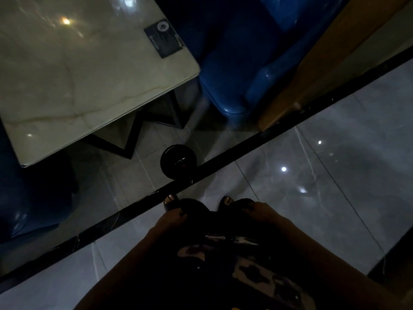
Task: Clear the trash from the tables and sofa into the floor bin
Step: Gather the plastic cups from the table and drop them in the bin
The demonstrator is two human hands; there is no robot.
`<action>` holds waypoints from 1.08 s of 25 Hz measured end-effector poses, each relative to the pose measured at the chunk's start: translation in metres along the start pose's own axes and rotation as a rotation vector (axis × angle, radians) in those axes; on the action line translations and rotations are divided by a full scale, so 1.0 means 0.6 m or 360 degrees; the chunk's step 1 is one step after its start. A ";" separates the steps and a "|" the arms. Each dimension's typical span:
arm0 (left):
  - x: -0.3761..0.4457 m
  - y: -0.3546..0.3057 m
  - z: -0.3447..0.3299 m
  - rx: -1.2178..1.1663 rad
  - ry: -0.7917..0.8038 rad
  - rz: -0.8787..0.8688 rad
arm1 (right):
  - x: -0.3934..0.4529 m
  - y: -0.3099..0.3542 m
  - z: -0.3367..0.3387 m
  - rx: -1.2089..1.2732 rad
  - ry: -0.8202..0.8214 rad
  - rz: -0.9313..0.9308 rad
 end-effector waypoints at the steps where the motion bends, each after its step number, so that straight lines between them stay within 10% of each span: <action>1: 0.002 -0.019 -0.008 -0.0010 -0.0012 -0.0007 | 0.001 -0.020 0.005 -0.0028 0.0018 0.0009; 7: 0.015 -0.123 0.009 -0.0157 -0.0310 -0.0082 | 0.001 -0.082 0.047 -0.0048 0.0060 0.0091; 27: 0.204 -0.317 0.276 -0.0299 -0.0192 0.0048 | 0.198 -0.101 0.409 -0.0247 0.0032 0.0015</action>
Point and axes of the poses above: each hand's wrist, its own x-axis towards the middle knuckle, its own z-axis out of the back of the hand, y = z × x, the point moved 2 cm from there along x, towards the middle knuckle, and after that the axes turned 14 degrees about -x, right-handed, at the moved point
